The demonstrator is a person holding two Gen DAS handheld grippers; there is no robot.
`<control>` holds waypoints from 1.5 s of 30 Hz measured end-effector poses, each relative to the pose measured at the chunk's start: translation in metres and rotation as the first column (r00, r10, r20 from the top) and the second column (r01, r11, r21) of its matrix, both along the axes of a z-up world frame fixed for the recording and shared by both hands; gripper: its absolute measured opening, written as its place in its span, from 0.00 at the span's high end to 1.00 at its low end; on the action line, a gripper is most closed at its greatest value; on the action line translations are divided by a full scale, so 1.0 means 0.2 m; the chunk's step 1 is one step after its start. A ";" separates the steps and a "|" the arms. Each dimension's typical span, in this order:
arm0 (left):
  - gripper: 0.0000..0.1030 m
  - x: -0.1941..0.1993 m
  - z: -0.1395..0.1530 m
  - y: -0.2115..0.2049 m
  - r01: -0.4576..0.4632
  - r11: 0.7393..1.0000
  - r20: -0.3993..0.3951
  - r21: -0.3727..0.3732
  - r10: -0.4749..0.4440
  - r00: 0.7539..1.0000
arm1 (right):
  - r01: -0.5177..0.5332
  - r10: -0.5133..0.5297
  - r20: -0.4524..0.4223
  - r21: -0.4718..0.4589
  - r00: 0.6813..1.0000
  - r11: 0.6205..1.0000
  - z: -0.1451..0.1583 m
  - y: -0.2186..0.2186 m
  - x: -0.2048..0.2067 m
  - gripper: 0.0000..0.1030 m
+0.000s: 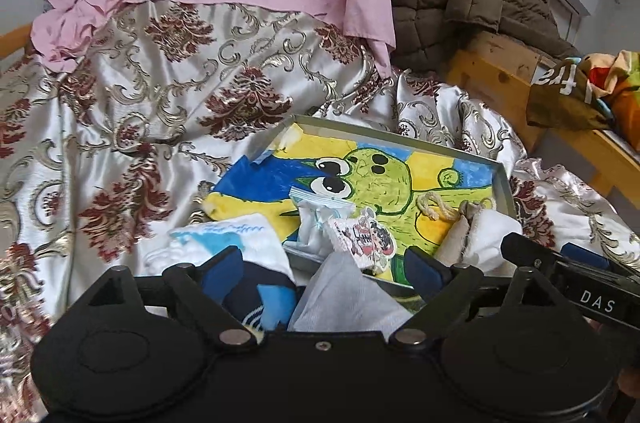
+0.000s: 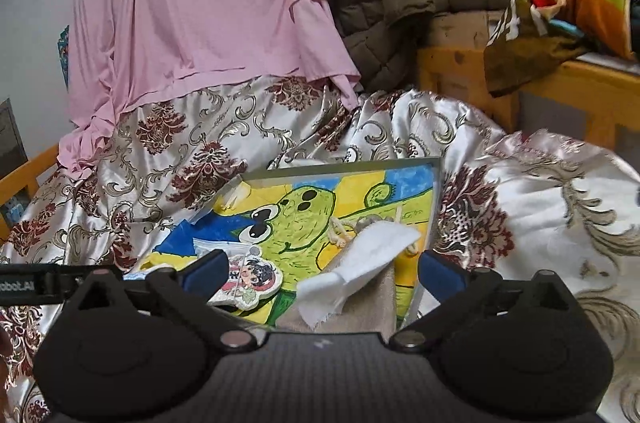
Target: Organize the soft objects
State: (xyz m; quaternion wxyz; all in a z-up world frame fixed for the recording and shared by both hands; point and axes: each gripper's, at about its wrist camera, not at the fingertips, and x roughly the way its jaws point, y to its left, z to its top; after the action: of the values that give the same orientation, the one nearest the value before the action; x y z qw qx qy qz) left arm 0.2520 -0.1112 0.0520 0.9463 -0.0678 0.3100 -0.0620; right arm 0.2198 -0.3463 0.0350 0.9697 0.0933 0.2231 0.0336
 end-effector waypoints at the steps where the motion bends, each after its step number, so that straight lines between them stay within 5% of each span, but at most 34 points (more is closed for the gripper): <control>1: 0.12 -0.03 0.01 0.01 -0.001 1.000 0.006 0.000 0.001 1.000 | -0.001 0.001 0.003 -0.003 1.000 1.000 0.01 0.00 -0.02 0.00; 24: 0.04 -0.71 0.03 0.28 -0.003 1.000 0.068 -0.020 0.005 0.998 | 0.028 -0.020 0.099 -0.078 0.995 0.997 0.06 0.26 -0.67 0.00; 45: 0.01 -0.89 -0.18 0.49 0.006 0.999 0.044 0.043 -0.008 0.999 | -0.031 0.033 0.007 -0.168 0.999 0.985 -0.10 0.46 -0.84 0.00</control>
State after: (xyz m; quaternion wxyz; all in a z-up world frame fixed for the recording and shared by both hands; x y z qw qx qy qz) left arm 0.0731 -0.0123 0.0169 0.9539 -0.0451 0.2905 -0.0603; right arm 0.0524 -0.2543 0.0141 0.9746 0.0075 0.2219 0.0308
